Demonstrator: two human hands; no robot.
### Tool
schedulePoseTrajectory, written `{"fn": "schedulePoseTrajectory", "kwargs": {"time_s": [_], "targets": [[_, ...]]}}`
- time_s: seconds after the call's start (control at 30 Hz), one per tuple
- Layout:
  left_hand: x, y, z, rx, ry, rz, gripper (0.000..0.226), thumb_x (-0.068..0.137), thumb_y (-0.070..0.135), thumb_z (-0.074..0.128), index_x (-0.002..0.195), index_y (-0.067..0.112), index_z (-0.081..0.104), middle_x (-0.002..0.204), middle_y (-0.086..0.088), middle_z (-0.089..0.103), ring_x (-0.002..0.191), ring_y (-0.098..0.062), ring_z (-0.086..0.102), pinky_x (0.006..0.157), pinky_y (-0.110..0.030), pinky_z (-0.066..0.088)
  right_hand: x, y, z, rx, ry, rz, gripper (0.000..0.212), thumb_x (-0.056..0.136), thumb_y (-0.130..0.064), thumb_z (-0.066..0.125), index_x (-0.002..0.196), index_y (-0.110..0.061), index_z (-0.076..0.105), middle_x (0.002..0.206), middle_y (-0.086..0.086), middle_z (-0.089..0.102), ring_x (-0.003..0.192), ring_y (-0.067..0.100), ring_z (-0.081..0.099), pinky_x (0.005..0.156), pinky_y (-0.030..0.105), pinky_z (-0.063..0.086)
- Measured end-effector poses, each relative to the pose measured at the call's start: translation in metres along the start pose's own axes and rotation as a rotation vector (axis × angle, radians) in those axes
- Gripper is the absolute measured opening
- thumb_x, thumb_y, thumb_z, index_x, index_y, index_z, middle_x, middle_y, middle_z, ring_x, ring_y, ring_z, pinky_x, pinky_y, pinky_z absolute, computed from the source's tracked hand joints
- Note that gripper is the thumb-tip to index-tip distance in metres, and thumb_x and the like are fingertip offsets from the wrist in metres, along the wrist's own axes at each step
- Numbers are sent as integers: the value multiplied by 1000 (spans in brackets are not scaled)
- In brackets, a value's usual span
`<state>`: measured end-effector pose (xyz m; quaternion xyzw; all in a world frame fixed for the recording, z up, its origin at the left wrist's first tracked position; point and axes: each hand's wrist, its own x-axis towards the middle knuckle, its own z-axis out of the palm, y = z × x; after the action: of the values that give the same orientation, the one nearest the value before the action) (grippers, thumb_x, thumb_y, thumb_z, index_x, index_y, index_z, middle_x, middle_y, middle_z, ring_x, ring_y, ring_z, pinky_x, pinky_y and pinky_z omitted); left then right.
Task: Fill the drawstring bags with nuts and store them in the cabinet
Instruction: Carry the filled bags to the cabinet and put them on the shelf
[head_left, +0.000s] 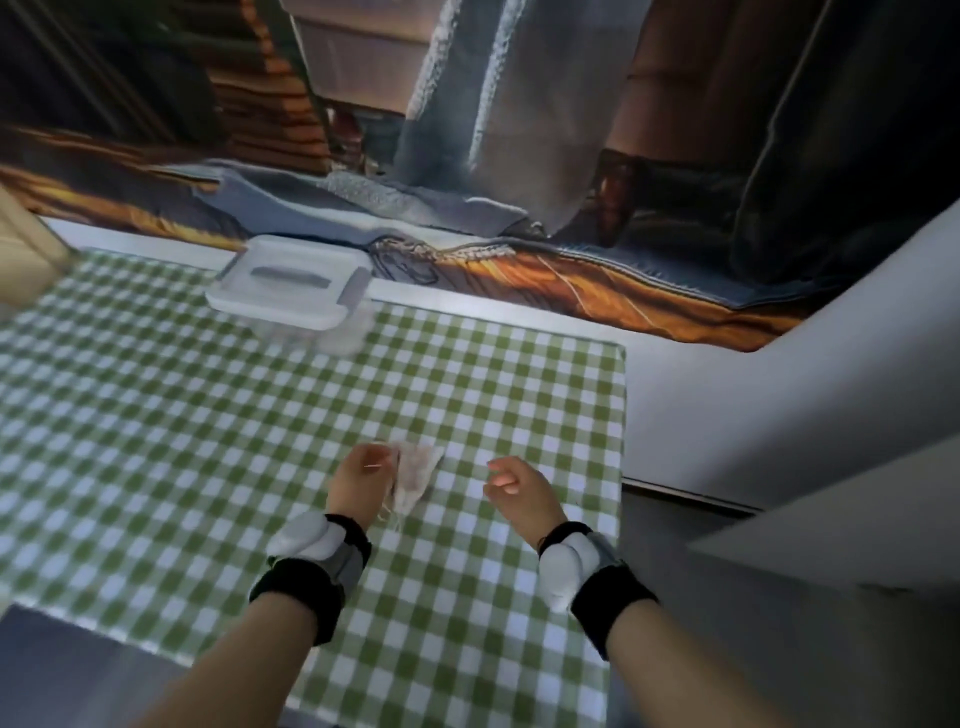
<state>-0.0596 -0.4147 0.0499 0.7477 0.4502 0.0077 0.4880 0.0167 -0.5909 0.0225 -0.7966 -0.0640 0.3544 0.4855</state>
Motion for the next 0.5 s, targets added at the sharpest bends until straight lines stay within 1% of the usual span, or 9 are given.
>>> {"fn": "schedulePoseTrajectory", "kwargs": {"time_s": [0.07, 0.17, 0.23, 0.3, 0.33, 0.37, 0.43, 0.47, 0.5], "targets": [[18, -15, -8, -10, 27, -48, 16, 93, 15, 53, 109, 13, 56, 107, -4, 58, 97, -22, 55, 84, -32, 40, 15, -2, 30, -16, -41, 34, 25, 92, -15, 53, 117, -12, 53, 98, -1, 52, 94, 15, 51, 77, 23, 41], [47, -37, -12, 10, 12, -140, 41, 91, 20, 57, 129, 12, 45, 127, -9, 53, 103, -23, 53, 84, -34, 43, 41, -4, 67, -29, -67, 112, 19, 90, -20, 57, 106, -14, 48, 97, -1, 50, 90, 18, 52, 75, 28, 42], [58, -44, -10, -9, -15, -212, 57, 88, 28, 61, 137, 11, 36, 131, -10, 51, 110, -26, 54, 87, -35, 44, 56, -7, 83, 5, -37, 165, 26, 87, -23, 60, 103, -13, 43, 97, 1, 48, 86, 19, 51, 73, 30, 41], [66, -50, -3, -27, -42, -248, 68, 86, 33, 64, 140, 9, 31, 130, -10, 51, 114, -27, 53, 90, -35, 42, 65, -9, 93, 50, -9, 199, 31, 86, -23, 61, 106, -10, 41, 97, 3, 47, 84, 20, 49, 71, 31, 41], [67, -52, 0, -30, -56, -264, 67, 86, 32, 65, 138, 7, 33, 126, -9, 52, 110, -26, 53, 86, -33, 40, 68, -9, 97, 72, -7, 205, 33, 86, -22, 61, 109, -9, 40, 98, 3, 46, 85, 20, 49, 72, 31, 41], [67, -54, 3, -51, -65, -270, 59, 85, 30, 66, 132, 4, 40, 116, -8, 53, 102, -24, 53, 81, -32, 39, 69, -9, 101, 87, -10, 209, 37, 86, -21, 61, 114, -9, 40, 100, 3, 47, 87, 20, 50, 72, 31, 41], [66, -57, 6, -91, -94, -260, 35, 81, 25, 67, 106, 3, 55, 94, -8, 59, 87, -25, 54, 68, -31, 40, 71, -8, 109, 128, 1, 223, 46, 83, -19, 62, 120, -5, 40, 101, 4, 52, 88, 21, 53, 70, 28, 42], [65, -59, 7, -102, -117, -258, 35, 75, 27, 67, 98, 3, 57, 86, -8, 60, 81, -26, 55, 65, -31, 42, 72, -6, 113, 157, 12, 225, 47, 81, -19, 64, 120, -4, 43, 100, 5, 55, 86, 20, 55, 65, 25, 43], [67, -66, 8, -119, -136, -256, 44, 66, 32, 65, 97, 2, 58, 84, -9, 62, 77, -26, 57, 65, -32, 45, 73, -4, 116, 190, 20, 218, 47, 80, -21, 64, 119, -3, 46, 99, 6, 57, 84, 19, 56, 59, 21, 42]]}}
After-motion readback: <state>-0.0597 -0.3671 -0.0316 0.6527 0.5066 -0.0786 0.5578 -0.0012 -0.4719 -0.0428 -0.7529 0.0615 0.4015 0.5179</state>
